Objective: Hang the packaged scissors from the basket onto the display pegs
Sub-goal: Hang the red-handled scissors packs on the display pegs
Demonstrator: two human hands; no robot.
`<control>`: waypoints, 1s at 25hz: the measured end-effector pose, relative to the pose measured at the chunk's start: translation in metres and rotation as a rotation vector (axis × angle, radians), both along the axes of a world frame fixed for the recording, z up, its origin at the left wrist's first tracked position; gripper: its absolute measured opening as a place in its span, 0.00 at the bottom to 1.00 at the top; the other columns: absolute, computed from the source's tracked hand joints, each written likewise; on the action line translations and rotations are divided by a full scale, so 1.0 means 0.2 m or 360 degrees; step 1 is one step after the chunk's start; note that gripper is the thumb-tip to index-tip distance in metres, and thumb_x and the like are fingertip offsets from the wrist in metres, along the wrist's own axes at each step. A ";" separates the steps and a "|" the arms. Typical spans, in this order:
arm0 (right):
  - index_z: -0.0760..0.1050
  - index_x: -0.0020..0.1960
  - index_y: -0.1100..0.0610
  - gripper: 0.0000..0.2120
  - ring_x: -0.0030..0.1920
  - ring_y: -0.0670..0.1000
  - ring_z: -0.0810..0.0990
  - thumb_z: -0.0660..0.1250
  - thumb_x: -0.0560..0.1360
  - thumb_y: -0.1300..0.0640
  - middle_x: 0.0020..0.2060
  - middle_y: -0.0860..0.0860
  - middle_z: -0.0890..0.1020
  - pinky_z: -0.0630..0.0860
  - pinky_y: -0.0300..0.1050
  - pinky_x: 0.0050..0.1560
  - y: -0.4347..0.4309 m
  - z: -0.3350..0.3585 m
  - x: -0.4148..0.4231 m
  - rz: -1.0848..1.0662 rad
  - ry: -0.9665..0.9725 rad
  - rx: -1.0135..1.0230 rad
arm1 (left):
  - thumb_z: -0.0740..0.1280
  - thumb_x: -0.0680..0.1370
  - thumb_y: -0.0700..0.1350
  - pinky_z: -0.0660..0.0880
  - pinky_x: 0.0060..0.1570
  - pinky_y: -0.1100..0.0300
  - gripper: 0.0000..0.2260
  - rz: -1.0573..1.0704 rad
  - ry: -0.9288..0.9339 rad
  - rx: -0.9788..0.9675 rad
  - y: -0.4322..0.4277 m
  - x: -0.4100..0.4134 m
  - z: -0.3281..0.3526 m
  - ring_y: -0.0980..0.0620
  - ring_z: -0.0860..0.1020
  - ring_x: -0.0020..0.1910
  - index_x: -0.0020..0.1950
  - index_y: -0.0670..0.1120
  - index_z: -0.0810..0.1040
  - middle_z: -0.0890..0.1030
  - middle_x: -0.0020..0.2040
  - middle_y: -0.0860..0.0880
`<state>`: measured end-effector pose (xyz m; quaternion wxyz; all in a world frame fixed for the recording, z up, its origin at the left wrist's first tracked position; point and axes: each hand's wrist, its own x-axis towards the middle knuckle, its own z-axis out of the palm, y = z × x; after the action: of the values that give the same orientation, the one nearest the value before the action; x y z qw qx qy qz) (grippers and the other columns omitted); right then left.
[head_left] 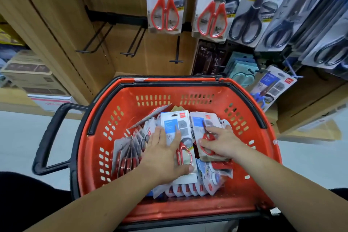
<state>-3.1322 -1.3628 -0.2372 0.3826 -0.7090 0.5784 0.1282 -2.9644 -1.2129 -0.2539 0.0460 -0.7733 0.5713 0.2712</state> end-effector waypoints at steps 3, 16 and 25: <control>0.75 0.69 0.45 0.30 0.62 0.52 0.79 0.80 0.70 0.47 0.60 0.48 0.79 0.76 0.44 0.62 0.00 0.02 -0.05 -0.0059 -0.0114 -0.0073 | 0.60 0.68 0.82 0.47 0.83 0.43 0.54 0.0097 -0.0033 0.0055 -0.05 0.01 0.02 0.38 0.35 0.84 0.84 0.63 0.36 0.49 0.85 0.35; 0.78 0.58 0.51 0.22 0.48 0.52 0.84 0.75 0.69 0.69 0.47 0.49 0.85 0.80 0.48 0.49 0.04 0.17 -0.16 -0.0658 -0.0864 -0.0399 | 0.77 0.77 0.41 0.81 0.57 0.55 0.32 0.0829 0.1081 -0.0580 -0.12 0.10 0.13 0.56 0.85 0.54 0.78 0.55 0.69 0.87 0.55 0.57; 0.77 0.61 0.48 0.23 0.49 0.54 0.89 0.78 0.73 0.66 0.51 0.50 0.89 0.85 0.60 0.53 0.11 0.36 -0.22 -0.0934 -0.1504 -0.0242 | 0.66 0.85 0.41 0.81 0.61 0.46 0.07 0.1063 0.1428 -0.0844 -0.15 0.09 0.23 0.45 0.85 0.57 0.60 0.49 0.81 0.88 0.56 0.49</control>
<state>-3.1755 -1.3401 -0.1652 0.5675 -0.5244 0.5247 -0.3573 -2.9474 -1.2432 -0.2077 -0.4798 -0.7060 0.3101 0.4185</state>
